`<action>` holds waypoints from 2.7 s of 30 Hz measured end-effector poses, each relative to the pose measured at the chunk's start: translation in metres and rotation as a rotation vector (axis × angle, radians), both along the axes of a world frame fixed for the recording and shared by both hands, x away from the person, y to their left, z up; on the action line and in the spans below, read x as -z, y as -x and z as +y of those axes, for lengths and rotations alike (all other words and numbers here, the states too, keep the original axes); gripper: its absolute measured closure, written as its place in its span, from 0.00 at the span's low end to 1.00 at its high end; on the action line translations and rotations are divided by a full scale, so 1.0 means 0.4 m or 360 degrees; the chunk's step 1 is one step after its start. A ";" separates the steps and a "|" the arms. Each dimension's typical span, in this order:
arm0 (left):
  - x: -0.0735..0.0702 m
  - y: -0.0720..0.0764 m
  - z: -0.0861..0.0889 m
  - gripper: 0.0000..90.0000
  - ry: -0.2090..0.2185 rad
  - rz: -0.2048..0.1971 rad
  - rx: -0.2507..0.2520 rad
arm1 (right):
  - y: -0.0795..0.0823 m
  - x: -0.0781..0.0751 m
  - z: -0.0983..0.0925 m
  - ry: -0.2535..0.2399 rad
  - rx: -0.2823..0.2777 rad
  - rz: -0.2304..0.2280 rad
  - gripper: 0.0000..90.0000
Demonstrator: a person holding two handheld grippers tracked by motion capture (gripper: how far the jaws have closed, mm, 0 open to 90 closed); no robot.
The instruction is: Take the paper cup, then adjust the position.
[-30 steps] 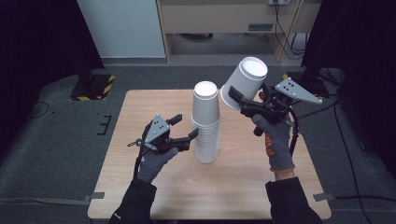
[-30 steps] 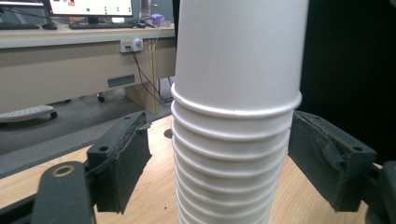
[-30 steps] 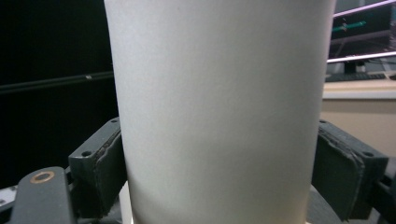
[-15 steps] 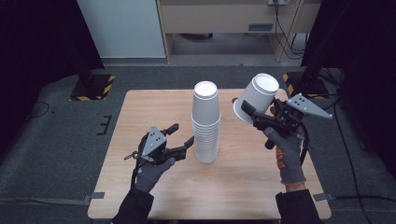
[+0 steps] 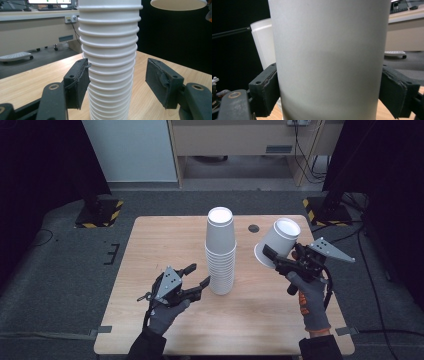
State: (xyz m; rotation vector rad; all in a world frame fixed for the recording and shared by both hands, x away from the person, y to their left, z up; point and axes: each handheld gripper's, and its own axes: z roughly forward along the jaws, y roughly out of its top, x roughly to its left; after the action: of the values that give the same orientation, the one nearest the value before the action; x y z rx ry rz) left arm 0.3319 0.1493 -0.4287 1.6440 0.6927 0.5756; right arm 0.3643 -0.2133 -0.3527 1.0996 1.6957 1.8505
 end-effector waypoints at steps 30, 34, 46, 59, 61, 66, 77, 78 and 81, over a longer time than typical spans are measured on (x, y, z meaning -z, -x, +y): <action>0.064 0.035 -0.064 0.37 0.0026 -0.0009 0.0049 | 0.035 0.148 -0.050 -0.0237 0.0015 0.0220 0.17; 0.068 0.036 -0.062 0.37 0.0032 -0.0013 0.0037 | 0.035 0.162 -0.050 -0.0297 0.0017 0.0257 0.17; 0.073 0.045 -0.067 0.37 0.0039 -0.0045 0.0035 | 0.042 0.177 -0.038 -0.0492 0.0005 0.0313 0.17; 0.073 0.064 -0.081 0.39 0.0082 -0.0123 0.0039 | 0.045 0.194 -0.030 -0.0614 -0.0025 0.0393 0.17; 0.073 0.067 -0.088 0.39 0.0090 -0.0129 0.0040 | 0.047 0.194 -0.026 -0.0633 -0.0037 0.0409 0.17; 0.071 0.075 -0.100 0.39 0.0101 -0.0157 0.0042 | 0.054 0.195 -0.021 -0.0725 -0.0080 0.0458 0.17; 0.063 0.075 -0.140 0.39 0.0109 -0.0203 0.0088 | 0.054 0.204 -0.020 -0.0806 -0.0097 0.0529 0.17; 0.062 0.074 -0.142 0.39 0.0114 -0.0208 0.0089 | 0.054 0.205 -0.020 -0.0803 -0.0095 0.0535 0.17; 0.056 0.071 -0.152 0.39 0.0122 -0.0227 0.0095 | 0.055 0.205 -0.018 -0.0816 -0.0099 0.0549 0.17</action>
State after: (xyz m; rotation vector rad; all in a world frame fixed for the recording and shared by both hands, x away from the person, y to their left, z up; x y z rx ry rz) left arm 0.3033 0.0886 -0.4510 1.5311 0.5528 0.6095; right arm 0.3423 -0.2206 -0.4346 1.6632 1.4645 2.3179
